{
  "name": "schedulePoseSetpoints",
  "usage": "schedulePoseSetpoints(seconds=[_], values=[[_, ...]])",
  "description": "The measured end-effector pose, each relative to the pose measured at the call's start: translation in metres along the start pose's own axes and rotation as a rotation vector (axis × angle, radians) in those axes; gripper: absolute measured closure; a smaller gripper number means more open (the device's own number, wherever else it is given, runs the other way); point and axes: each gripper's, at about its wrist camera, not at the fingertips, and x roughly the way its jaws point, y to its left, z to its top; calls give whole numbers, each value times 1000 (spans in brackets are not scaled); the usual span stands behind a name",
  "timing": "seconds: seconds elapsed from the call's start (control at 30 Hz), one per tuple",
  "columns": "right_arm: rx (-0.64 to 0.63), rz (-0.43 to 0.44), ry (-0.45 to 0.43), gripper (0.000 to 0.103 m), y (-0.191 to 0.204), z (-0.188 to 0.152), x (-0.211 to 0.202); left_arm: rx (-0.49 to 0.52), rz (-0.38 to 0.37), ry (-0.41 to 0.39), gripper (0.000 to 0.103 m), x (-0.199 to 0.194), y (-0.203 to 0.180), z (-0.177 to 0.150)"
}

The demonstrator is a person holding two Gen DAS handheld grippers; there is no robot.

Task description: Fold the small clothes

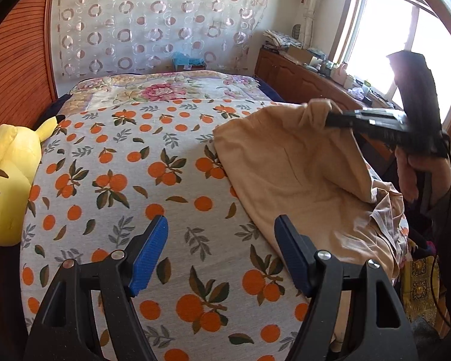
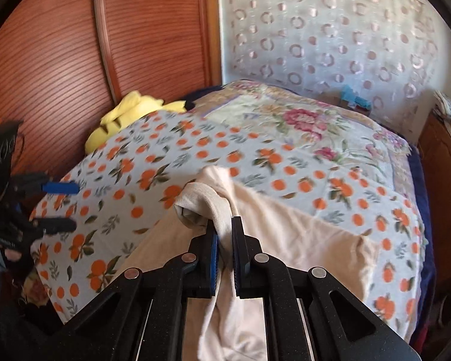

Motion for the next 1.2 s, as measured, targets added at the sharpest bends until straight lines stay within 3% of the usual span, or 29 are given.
schedulePoseSetpoints(seconds=[0.33, 0.53, 0.63, 0.77, 1.0, 1.2], values=[[127, -154, 2, 96, -59, 2, -13, 40, -47, 7, 29, 10, -33, 6], [191, -230, 64, 95, -71, 5, 25, 68, -71, 27, 29, 20, -55, 2], [216, -288, 79, 76, -78, 7, 29, 76, -77, 42, 29, 24, -60, 0], [212, -347, 79, 66, -77, 5, 21, 81, -78, 56, 29, 29, -64, -3], [174, -248, 19, 66, -44, -16, -25, 83, -86, 64, 29, 32, -72, -9], [130, -149, -7, 66, -1, -56, -69, 92, -95, 66, 29, 28, -78, -15]])
